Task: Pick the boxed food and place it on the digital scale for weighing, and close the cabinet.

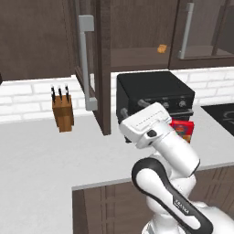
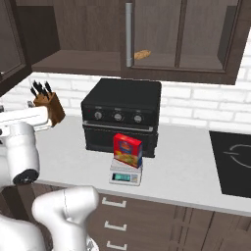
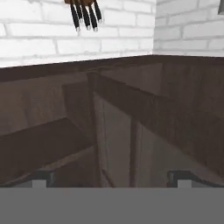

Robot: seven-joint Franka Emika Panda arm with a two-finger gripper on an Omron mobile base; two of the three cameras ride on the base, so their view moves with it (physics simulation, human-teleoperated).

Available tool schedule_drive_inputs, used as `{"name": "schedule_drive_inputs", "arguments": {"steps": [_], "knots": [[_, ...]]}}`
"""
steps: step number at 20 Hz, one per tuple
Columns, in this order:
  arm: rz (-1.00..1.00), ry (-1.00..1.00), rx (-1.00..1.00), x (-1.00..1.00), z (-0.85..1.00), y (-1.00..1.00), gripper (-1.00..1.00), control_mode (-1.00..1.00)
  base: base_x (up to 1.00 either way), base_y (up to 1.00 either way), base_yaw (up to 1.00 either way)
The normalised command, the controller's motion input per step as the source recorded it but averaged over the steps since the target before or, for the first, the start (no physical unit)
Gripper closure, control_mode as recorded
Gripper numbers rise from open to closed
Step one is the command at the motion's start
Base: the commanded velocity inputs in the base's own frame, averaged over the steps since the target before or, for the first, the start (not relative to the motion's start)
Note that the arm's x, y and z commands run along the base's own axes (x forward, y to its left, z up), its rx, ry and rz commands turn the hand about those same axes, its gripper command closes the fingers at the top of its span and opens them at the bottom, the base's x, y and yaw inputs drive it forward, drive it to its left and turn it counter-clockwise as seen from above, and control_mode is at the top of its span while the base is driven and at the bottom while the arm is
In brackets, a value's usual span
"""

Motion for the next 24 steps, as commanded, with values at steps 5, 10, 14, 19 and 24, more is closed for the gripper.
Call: {"name": "schedule_drive_inputs", "arguments": {"steps": [5,10,14,19,24], "knots": [[-0.14,-0.45,0.05,-0.1,-0.99,0.0,-1.0,-1.0,0.0,0.0,0.0],[-0.01,-0.39,0.07,-0.68,-0.06,0.4,-1.0,-1.0,0.0,0.0,0.0],[0.07,-0.15,0.0,-0.58,-0.02,0.84,-1.0,-1.0,0.0,0.0,0.0],[0.14,0.0,0.0,-0.06,-0.41,0.74,-1.0,-1.0,0.0,0.0,0.0],[0.1,-0.03,0.07,-0.16,-0.21,0.67,-1.0,-1.0,0.0,0.0,0.0]]}}
